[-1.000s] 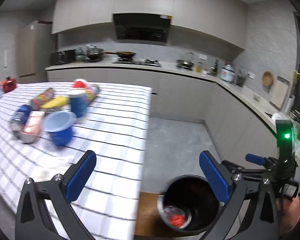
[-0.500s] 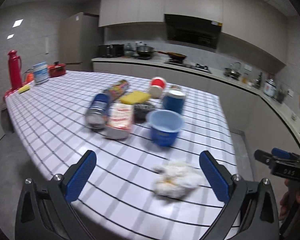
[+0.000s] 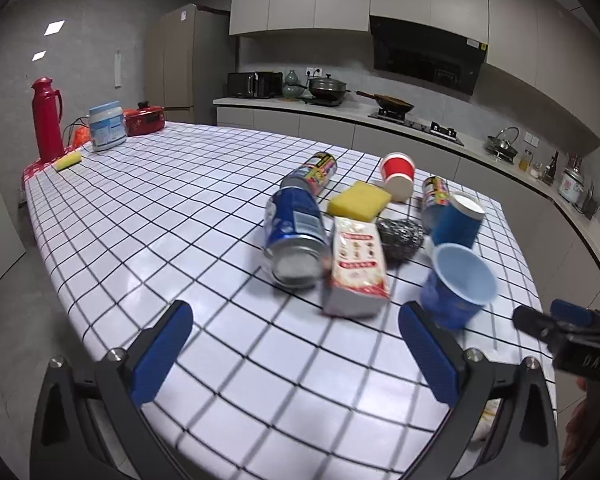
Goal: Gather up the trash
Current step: 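Grasp the blue Pepsi can with the left tool while the right tool grasps the light-blue cup, then carry the can and cup over the bin and open both tools to drop them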
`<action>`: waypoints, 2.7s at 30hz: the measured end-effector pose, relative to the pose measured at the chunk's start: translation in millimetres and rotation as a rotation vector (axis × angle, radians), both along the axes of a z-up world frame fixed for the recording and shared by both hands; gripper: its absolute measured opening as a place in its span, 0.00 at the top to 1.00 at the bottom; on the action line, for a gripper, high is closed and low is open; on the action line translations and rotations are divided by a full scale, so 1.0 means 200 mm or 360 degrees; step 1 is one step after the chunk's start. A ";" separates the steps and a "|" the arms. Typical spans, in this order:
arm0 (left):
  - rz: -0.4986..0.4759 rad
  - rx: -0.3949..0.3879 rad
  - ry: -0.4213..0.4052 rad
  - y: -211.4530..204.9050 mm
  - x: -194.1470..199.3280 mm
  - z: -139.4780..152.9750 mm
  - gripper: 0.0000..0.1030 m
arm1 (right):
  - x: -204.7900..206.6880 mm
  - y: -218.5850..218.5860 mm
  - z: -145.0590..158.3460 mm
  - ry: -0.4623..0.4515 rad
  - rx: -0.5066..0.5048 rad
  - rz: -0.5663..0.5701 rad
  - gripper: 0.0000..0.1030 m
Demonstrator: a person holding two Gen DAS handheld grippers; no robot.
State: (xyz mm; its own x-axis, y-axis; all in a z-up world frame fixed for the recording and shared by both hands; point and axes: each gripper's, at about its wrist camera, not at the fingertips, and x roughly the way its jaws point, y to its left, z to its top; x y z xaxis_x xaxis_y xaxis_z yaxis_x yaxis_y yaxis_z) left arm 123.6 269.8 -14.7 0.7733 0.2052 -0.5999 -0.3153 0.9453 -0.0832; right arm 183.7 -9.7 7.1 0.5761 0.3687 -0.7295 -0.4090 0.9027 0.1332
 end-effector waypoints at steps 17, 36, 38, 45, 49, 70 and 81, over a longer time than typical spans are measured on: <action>-0.0166 -0.0061 0.0067 0.16 0.47 -0.07 0.00 | 0.25 0.20 -0.15 0.0155 -0.0085 -0.0183 0.05; -0.0247 -0.0154 0.0172 0.30 0.59 -0.14 0.25 | 0.35 0.21 -0.18 0.0187 -0.0096 -0.0188 0.22; -0.0250 -0.0135 0.0209 0.31 0.64 -0.16 0.25 | 0.35 0.22 -0.18 0.0192 -0.0100 -0.0181 0.22; -0.0272 -0.0100 0.0150 0.30 0.59 -0.14 0.35 | 0.31 0.20 -0.16 0.0155 -0.0071 -0.0168 0.25; -0.0280 -0.0091 0.0095 0.29 0.54 -0.09 0.35 | 0.29 0.19 -0.13 0.0126 -0.0047 -0.0175 0.25; -0.0462 -0.0116 -0.0040 -0.13 0.31 0.08 0.35 | 0.06 -0.17 0.06 -0.0014 0.0025 -0.0271 0.25; -0.0643 -0.0120 -0.0052 -0.53 0.24 0.11 0.35 | -0.10 -0.63 0.11 -0.0027 0.0004 -0.0449 0.25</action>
State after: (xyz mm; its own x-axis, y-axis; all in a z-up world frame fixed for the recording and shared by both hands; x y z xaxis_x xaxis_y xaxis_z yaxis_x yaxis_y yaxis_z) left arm 172.5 164.8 7.2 0.8016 -0.1623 -0.5755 0.0838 0.9834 -0.1607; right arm 163.7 -136.5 29.4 0.6683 0.1937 -0.7182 -0.1439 0.9809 0.1307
